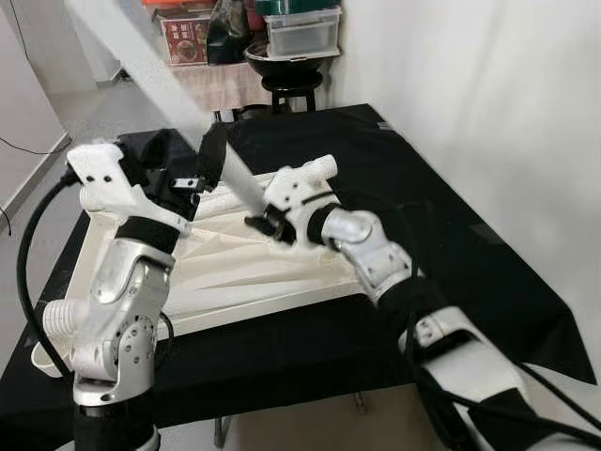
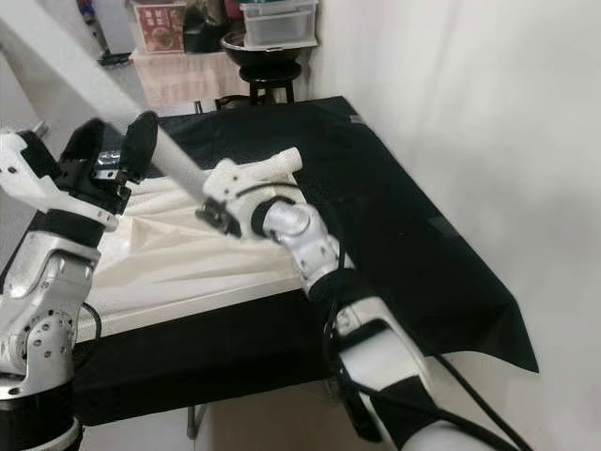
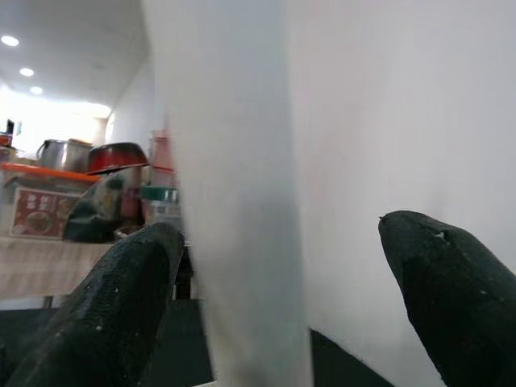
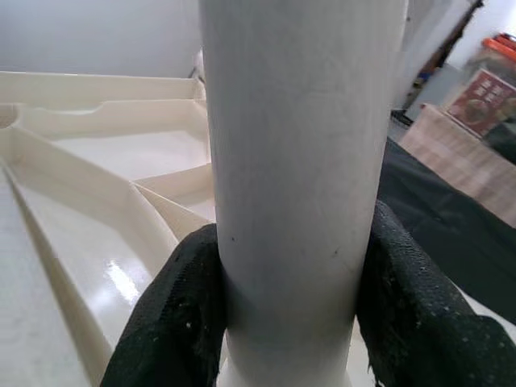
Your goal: Building children table
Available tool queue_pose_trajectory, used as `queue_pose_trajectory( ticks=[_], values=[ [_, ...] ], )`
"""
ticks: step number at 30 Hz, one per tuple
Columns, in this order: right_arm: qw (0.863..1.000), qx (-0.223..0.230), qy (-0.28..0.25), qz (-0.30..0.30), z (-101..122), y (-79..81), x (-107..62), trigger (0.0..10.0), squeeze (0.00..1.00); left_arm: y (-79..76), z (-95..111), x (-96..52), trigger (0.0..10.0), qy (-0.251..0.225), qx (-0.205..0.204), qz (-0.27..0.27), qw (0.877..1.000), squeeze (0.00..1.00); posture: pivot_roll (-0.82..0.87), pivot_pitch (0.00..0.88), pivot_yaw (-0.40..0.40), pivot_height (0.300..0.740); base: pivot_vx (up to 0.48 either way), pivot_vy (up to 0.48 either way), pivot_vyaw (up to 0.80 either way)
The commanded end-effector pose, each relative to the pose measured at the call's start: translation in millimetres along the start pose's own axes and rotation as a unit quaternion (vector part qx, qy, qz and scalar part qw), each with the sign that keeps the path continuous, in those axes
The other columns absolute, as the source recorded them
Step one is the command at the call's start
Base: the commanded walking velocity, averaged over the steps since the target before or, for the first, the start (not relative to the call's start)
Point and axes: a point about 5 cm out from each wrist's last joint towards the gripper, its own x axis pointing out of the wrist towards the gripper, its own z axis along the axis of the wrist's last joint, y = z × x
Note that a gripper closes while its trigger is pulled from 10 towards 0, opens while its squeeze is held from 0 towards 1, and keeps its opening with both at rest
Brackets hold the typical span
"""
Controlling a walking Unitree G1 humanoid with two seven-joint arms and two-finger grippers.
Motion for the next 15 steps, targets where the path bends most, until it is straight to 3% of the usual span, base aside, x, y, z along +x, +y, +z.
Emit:
queue_pose_trajectory(
  ticks=[1,5,6,8,9,10,12,15],
  values=[
    [1.000,-0.017,-0.021,0.004,8.9,3.1,2.0,10.0,0.00,1.3,0.5,1.9,10.0,0.009,0.013,-0.009,1.000,1.00,-0.10,0.000,0.063,0.740,0.000,0.000,0.00],
    [0.999,-0.031,-0.032,0.017,11.2,15.8,4.3,10.0,0.00,-2.2,7.6,9.6,10.0,0.005,0.036,-0.026,0.999,1.00,-0.09,0.000,0.072,0.740,0.000,0.000,0.00],
    [0.999,-0.030,-0.033,0.017,11.6,18.3,5.2,10.0,0.00,-3.8,9.6,11.8,10.0,0.001,0.035,-0.031,0.999,0.56,-0.08,0.000,0.083,0.740,0.000,0.000,0.00],
    [0.999,-0.030,-0.033,0.017,11.6,18.3,5.2,10.0,0.00,-3.8,9.6,11.8,10.0,0.001,0.035,-0.031,0.999,0.56,-0.08,0.000,0.083,0.740,0.000,0.000,0.00],
    [0.999,-0.028,-0.032,0.015,10.0,20.8,6.6,10.0,0.00,-5.1,11.5,13.5,10.0,-0.001,0.030,-0.035,0.999,0.00,-0.08,0.000,0.089,0.740,0.000,0.000,0.00],
    [0.999,-0.029,-0.029,0.012,8.4,22.7,7.2,10.0,0.00,-6.4,12.5,14.9,8.9,-0.001,0.026,-0.040,0.999,0.00,-0.08,0.000,0.090,0.740,0.000,0.000,0.00],
    [0.999,-0.023,-0.030,0.011,6.2,27.9,7.9,10.0,0.00,-6.9,12.0,15.4,0.0,0.004,0.022,-0.043,0.999,0.00,-0.07,0.000,0.097,0.740,0.000,0.000,0.00],
    [0.999,-0.019,-0.044,0.014,8.8,34.2,7.0,10.0,0.00,-6.4,9.3,14.0,0.0,0.019,0.019,-0.044,0.999,0.00,-0.06,0.000,0.111,0.740,0.000,0.000,0.00]
  ],
)
